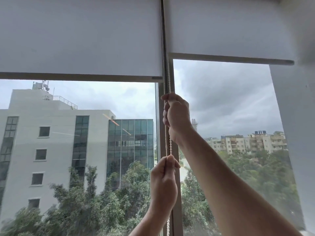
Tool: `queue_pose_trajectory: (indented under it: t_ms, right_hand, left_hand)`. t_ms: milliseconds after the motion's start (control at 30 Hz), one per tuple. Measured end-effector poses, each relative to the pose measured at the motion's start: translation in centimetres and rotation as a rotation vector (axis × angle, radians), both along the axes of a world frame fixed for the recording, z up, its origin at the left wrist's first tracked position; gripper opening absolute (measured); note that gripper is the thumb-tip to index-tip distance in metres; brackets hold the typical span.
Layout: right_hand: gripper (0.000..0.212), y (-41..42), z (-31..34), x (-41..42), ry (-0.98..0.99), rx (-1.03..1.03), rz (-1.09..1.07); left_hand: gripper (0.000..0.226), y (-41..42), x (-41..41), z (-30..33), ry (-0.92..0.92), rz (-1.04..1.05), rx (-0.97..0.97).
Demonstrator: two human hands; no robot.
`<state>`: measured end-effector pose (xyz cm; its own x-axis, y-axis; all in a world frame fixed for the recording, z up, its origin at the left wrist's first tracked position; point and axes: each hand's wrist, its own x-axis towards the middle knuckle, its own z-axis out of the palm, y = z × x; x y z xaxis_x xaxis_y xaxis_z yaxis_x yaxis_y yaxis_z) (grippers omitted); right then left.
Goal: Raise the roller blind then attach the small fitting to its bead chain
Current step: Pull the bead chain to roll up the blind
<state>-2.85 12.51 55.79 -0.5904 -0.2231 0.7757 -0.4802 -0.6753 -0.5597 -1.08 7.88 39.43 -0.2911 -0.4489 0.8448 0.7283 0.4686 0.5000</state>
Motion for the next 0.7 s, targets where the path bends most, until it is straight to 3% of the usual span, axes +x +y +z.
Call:
queue_pose_trajectory:
  t_ms: [133, 200, 300, 433, 600, 700]
  right_hand:
    - [0.042, -0.2, -1.7, 0.1, 0.146, -0.08, -0.142]
    - [0.045, -0.3, -2.9, -0.1, 0.167, -0.09, -0.16]
    - [0.042, -0.6, -5.1, -0.5, 0.209, -0.08, -0.198]
    - [0.043, -1.1, -7.6, -0.5, 0.259, -0.085, -0.21]
    - [0.042, -0.7, -8.6, -0.7, 0.272, -0.069, -0.199]
    - [0.042, -0.4, -8.5, -0.3, 0.297, -0.06, -0.221]
  left_hand:
    - [0.042, -1.6, 0.6, 0.5, -0.161, -0.265, -0.05]
    - [0.051, -2.7, 0.9, 1.6, -0.205, -0.196, -0.125]
    - [0.065, -3.7, 1.5, 5.3, -0.206, -0.042, -0.059]
    - [0.055, -3.1, 2.7, 12.1, -0.118, -0.035, 0.009]
    - [0.033, 0.3, 4.4, 19.9, -0.167, -0.162, -0.012]
    - [0.03, 2.5, 4.4, 22.5, -0.129, -0.146, 0.082]
